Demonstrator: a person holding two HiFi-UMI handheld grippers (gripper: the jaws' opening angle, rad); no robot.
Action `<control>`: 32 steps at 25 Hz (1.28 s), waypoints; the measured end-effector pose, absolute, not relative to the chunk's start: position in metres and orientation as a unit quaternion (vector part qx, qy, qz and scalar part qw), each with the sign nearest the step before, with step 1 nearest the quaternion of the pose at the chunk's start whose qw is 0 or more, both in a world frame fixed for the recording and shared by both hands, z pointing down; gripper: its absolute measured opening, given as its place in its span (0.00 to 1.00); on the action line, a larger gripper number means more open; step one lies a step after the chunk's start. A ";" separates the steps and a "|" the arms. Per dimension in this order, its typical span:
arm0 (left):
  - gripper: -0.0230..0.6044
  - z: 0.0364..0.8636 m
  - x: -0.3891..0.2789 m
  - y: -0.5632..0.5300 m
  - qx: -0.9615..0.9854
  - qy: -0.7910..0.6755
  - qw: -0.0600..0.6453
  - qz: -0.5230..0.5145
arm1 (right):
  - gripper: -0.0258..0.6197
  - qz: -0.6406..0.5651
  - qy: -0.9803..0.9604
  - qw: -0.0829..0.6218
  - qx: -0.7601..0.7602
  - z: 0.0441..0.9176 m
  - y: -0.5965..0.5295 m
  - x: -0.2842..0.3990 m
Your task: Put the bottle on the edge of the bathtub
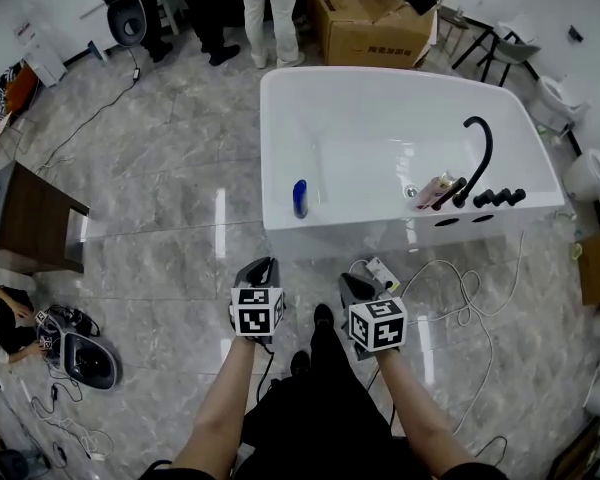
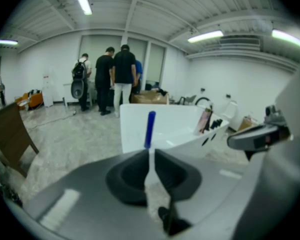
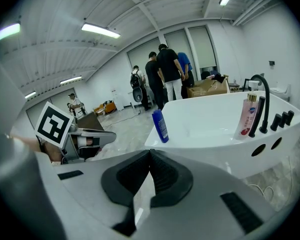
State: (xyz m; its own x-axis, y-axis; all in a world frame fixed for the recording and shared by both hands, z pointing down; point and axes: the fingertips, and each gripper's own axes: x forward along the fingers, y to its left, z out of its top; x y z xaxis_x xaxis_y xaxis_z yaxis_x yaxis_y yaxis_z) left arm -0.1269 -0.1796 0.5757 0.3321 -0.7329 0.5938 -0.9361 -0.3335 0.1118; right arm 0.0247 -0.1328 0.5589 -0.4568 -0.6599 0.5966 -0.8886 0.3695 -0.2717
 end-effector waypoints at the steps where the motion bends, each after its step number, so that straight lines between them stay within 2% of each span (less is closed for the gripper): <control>1: 0.10 0.574 -0.128 -0.177 0.785 -0.533 0.224 0.225 | 0.04 0.286 -0.804 0.197 0.483 0.557 -0.132 0.025; 12: 0.05 0.551 -0.139 -0.151 0.784 -0.546 0.210 0.209 | 0.04 0.273 -0.809 0.181 0.489 0.541 -0.118 0.023; 32: 0.05 0.520 -0.165 -0.127 0.783 -0.563 0.200 0.176 | 0.04 0.248 -0.824 0.171 0.480 0.519 -0.104 0.002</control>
State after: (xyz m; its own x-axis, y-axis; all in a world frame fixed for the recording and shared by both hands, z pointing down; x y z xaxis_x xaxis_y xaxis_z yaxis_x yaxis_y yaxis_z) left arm -0.1653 -0.1268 0.5196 0.3054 -0.8100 0.5006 -0.9509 -0.2867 0.1161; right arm 0.0021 -0.1040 0.5194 -0.4805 -0.7056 0.5209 -0.8759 0.4159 -0.2446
